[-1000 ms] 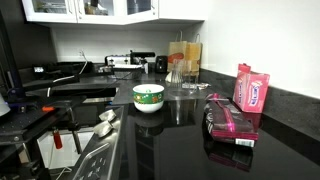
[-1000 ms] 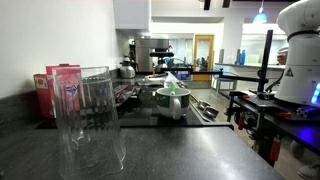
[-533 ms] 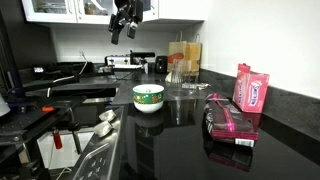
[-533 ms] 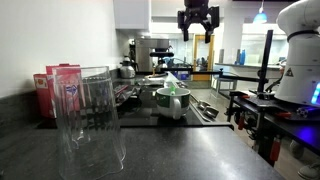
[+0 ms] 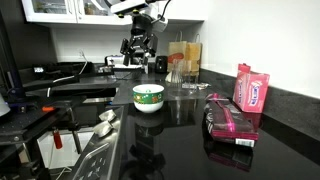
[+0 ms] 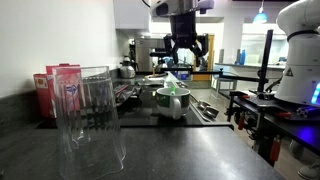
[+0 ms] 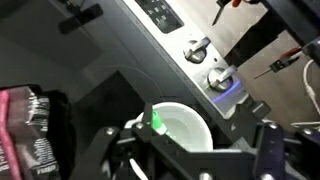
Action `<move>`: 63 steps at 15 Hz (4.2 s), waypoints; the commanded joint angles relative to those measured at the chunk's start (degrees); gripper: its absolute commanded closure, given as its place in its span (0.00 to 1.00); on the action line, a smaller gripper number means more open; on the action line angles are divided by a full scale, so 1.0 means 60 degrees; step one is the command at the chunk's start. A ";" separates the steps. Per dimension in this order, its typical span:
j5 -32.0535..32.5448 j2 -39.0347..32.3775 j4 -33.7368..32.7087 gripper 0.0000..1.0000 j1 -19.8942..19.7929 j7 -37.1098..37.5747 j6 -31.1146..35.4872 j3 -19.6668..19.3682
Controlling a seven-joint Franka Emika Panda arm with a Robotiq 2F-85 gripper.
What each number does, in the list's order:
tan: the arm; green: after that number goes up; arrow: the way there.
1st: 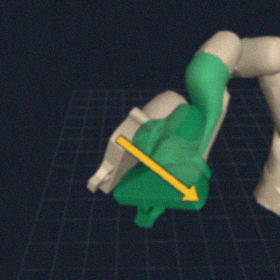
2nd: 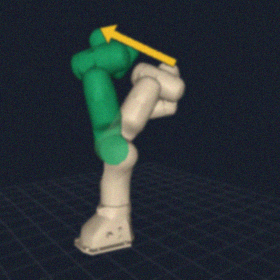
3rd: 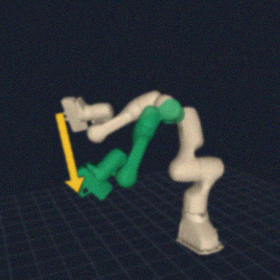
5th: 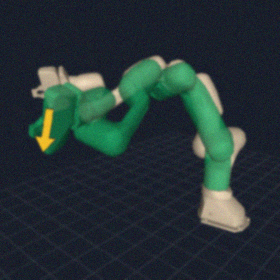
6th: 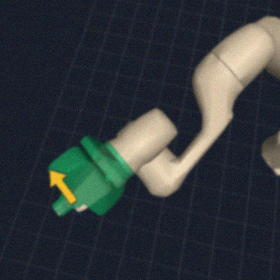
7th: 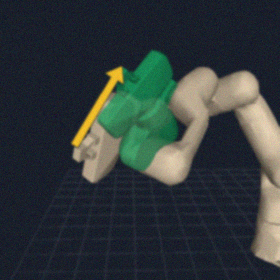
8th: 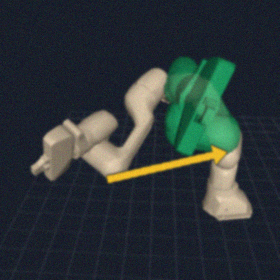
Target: Pick up the marker from the cup and put it on the stove
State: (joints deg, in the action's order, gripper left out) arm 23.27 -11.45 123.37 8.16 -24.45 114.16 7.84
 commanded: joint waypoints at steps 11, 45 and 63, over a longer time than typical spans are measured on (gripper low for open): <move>0.1492 -0.3204 -0.2717 0.28 0.0384 -0.0713 -0.0624 0.0149; 0.0218 0.0122 -0.0997 0.95 -0.1801 -0.1841 -0.0356 -0.0856; 0.3163 -0.3413 -0.2298 0.55 -0.1435 0.0263 0.1097 -0.1588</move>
State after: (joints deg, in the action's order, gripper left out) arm 39.41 -30.48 111.17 -1.52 -24.46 119.52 -0.40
